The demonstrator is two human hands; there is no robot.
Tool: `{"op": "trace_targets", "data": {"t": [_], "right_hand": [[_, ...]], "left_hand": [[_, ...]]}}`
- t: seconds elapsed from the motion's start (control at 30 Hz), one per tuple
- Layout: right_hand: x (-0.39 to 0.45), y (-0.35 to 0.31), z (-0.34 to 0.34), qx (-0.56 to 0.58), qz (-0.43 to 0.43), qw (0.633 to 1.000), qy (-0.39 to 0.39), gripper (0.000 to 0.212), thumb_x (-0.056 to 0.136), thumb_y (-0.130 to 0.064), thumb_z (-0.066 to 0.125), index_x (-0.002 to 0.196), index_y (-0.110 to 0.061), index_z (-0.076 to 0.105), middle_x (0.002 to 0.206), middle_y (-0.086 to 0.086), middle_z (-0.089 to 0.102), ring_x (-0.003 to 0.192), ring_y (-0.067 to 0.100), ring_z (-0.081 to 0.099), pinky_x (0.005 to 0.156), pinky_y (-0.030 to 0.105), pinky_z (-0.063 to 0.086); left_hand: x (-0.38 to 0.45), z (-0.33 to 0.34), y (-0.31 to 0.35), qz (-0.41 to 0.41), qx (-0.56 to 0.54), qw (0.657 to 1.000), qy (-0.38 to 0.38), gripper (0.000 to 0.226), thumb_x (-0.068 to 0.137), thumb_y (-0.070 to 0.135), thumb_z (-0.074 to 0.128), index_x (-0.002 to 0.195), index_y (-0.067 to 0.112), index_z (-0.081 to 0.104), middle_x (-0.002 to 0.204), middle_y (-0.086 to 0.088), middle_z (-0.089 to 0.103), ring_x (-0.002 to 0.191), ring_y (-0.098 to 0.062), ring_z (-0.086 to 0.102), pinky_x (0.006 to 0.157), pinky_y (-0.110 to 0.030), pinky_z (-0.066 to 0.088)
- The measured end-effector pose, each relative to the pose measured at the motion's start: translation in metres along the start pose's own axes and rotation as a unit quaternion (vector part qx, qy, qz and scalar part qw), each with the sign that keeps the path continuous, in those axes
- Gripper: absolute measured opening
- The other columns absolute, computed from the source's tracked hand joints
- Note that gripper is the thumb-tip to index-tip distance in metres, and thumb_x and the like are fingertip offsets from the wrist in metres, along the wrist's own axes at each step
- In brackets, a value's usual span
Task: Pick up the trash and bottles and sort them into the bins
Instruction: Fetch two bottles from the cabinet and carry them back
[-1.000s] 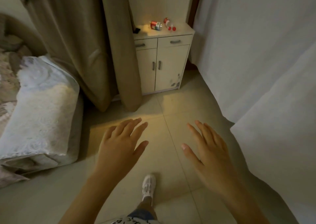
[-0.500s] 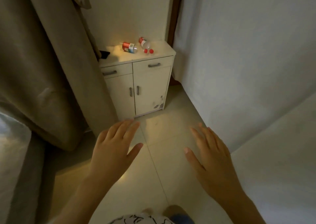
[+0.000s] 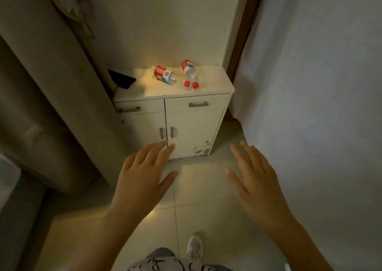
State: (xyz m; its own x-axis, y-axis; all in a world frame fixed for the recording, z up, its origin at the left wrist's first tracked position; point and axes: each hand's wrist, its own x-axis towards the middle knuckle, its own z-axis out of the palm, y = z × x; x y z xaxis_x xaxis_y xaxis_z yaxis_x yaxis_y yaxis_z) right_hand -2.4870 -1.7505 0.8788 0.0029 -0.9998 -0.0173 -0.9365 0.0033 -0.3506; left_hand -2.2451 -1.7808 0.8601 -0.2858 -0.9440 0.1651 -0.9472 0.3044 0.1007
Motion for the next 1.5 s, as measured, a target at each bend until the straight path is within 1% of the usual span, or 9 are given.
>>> {"op": "trace_targets", "data": {"t": [0.17, 0.57, 0.67, 0.8, 0.97, 1.03, 1.13, 1.23, 1.5], "right_hand": [[0.08, 0.012, -0.012, -0.022, -0.072, 0.997, -0.036, 0.08, 0.076, -0.069, -0.002, 0.148, -0.037, 0.008, 0.159, -0.009, 0.004, 0.145, 0.014, 0.0, 0.109, 0.027, 0.003], [0.274, 0.04, 0.012, -0.021, -0.114, 0.99, -0.086, 0.092, 0.073, -0.079, -0.012, 0.148, -0.034, 0.018, 0.158, -0.004, 0.013, 0.145, 0.021, 0.011, 0.114, 0.044, 0.016], [0.328, 0.048, 0.012, -0.048, -0.125, 0.987, -0.089, 0.079, 0.087, -0.072, 0.006, 0.143, -0.025, 0.037, 0.151, 0.006, 0.034, 0.137, 0.03, 0.033, 0.104, 0.054, 0.036], [0.402, 0.066, 0.012, -0.063, -0.123, 0.988, -0.073, 0.072, 0.088, -0.067, 0.017, 0.142, -0.024, 0.04, 0.15, 0.007, 0.036, 0.137, 0.033, 0.034, 0.104, 0.052, 0.033], [0.498, 0.081, 0.021, -0.078, -0.155, 0.982, -0.079, 0.066, 0.082, -0.061, 0.044, 0.134, -0.019, 0.046, 0.141, 0.014, 0.048, 0.124, 0.039, 0.05, 0.089, 0.06, 0.047], [0.539, 0.083, 0.032, -0.085, -0.196, 0.973, -0.085, 0.063, 0.083, -0.055, 0.048, 0.134, -0.018, 0.047, 0.142, 0.014, 0.047, 0.124, 0.039, 0.049, 0.09, 0.06, 0.046], [0.599, 0.088, 0.055, -0.102, -0.25, 0.95, -0.155, 0.065, 0.091, -0.042, 0.054, 0.147, -0.023, 0.027, 0.157, 0.007, 0.019, 0.143, 0.03, 0.02, 0.112, 0.052, 0.024], [0.647, 0.09, 0.078, -0.132, -0.301, 0.923, -0.198, 0.069, 0.094, -0.028, 0.052, 0.15, -0.028, 0.013, 0.159, 0.002, 0.004, 0.146, 0.025, 0.006, 0.117, 0.047, 0.012], [0.73, 0.08, 0.12, -0.154, -0.476, 0.831, -0.244, 0.083, 0.072, -0.022, 0.08, 0.142, -0.029, 0.036, 0.156, 0.0, 0.024, 0.145, 0.026, 0.015, 0.112, 0.055, 0.022]], "left_hand": [[0.056, 0.015, -0.003, -0.051, -0.01, 0.999, 0.007, 0.059, 0.089, 0.058, 0.046, 0.138, 0.026, 0.043, 0.139, 0.001, 0.05, 0.125, -0.022, 0.051, 0.097, -0.037, 0.031], [0.24, 0.082, -0.044, -0.085, -0.043, 0.995, -0.018, 0.058, 0.091, 0.057, 0.038, 0.14, 0.025, 0.043, 0.145, -0.002, 0.044, 0.13, -0.026, 0.046, 0.102, -0.047, 0.036], [0.287, 0.092, -0.056, -0.095, -0.049, 0.994, -0.02, 0.059, 0.088, 0.054, 0.042, 0.138, 0.024, 0.045, 0.144, -0.003, 0.046, 0.129, -0.027, 0.046, 0.102, -0.045, 0.034], [0.362, 0.108, -0.071, -0.057, -0.032, 0.997, -0.045, 0.059, 0.088, 0.051, 0.056, 0.14, 0.024, 0.044, 0.146, -0.003, 0.044, 0.131, -0.028, 0.045, 0.104, -0.046, 0.036], [0.456, 0.133, -0.098, -0.075, -0.005, 0.994, -0.077, 0.068, 0.085, 0.038, 0.067, 0.144, 0.026, 0.036, 0.15, -0.003, 0.038, 0.135, -0.029, 0.039, 0.108, -0.047, 0.033], [0.484, 0.152, -0.113, -0.079, 0.025, 0.992, -0.099, 0.073, 0.082, 0.031, 0.072, 0.145, 0.027, 0.035, 0.15, -0.004, 0.038, 0.135, -0.031, 0.039, 0.106, -0.048, 0.034], [0.512, 0.18, -0.132, -0.085, 0.058, 0.981, -0.165, 0.078, 0.082, 0.024, 0.072, 0.147, 0.031, 0.029, 0.154, -0.002, 0.029, 0.14, -0.03, 0.029, 0.11, -0.048, 0.029], [0.53, 0.2, -0.137, -0.094, 0.077, 0.967, -0.223, 0.075, 0.082, 0.023, 0.072, 0.144, 0.035, 0.031, 0.153, 0.004, 0.031, 0.141, -0.025, 0.026, 0.114, -0.047, 0.026], [0.521, 0.205, -0.136, -0.263, 0.06, 0.951, -0.154, 0.068, 0.06, 0.037, 0.084, 0.123, 0.032, 0.059, 0.122, 0.001, 0.06, 0.118, -0.028, 0.051, 0.105, -0.054, 0.028]]}}
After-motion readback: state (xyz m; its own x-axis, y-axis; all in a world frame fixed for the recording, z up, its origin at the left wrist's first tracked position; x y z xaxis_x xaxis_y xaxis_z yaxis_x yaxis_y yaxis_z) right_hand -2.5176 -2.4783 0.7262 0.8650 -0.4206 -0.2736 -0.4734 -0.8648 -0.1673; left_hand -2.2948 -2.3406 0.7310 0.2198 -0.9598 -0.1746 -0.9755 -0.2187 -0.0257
